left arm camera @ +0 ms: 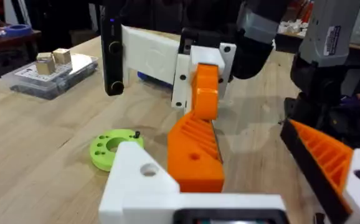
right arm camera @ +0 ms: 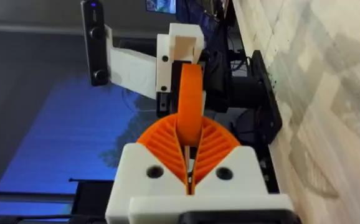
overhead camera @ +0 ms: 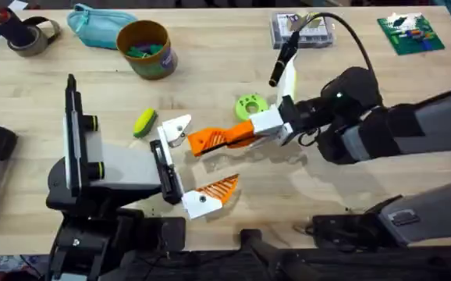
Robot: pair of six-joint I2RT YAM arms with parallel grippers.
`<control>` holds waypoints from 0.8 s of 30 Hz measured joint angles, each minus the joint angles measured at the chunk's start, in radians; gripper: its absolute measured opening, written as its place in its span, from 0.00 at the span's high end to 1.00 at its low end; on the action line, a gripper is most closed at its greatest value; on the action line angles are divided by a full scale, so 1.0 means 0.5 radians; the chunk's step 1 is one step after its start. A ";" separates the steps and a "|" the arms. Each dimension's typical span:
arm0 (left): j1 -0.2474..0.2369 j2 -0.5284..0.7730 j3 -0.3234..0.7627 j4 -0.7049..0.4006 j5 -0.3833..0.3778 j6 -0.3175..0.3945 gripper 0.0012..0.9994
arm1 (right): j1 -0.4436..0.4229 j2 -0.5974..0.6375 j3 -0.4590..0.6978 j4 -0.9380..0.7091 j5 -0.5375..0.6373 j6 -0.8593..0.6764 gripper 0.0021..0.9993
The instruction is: Pick up the gripper from the table and insert it into the empty holder that is missing its gripper. Then pick up a screw, insert it into the mounting hole, and use the screwdriver to tighten it. Finally, clean up the table by picking up the vegetable and placing it into the bucket.
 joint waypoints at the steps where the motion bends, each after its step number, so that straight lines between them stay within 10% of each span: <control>1: 0.000 0.000 0.000 0.000 0.000 0.000 0.01 | 0.000 0.000 0.000 0.000 0.000 0.000 0.98; 24: 0.000 0.000 0.000 -0.007 -0.004 -0.001 0.01 | 0.000 0.000 0.052 0.000 0.000 -0.018 0.98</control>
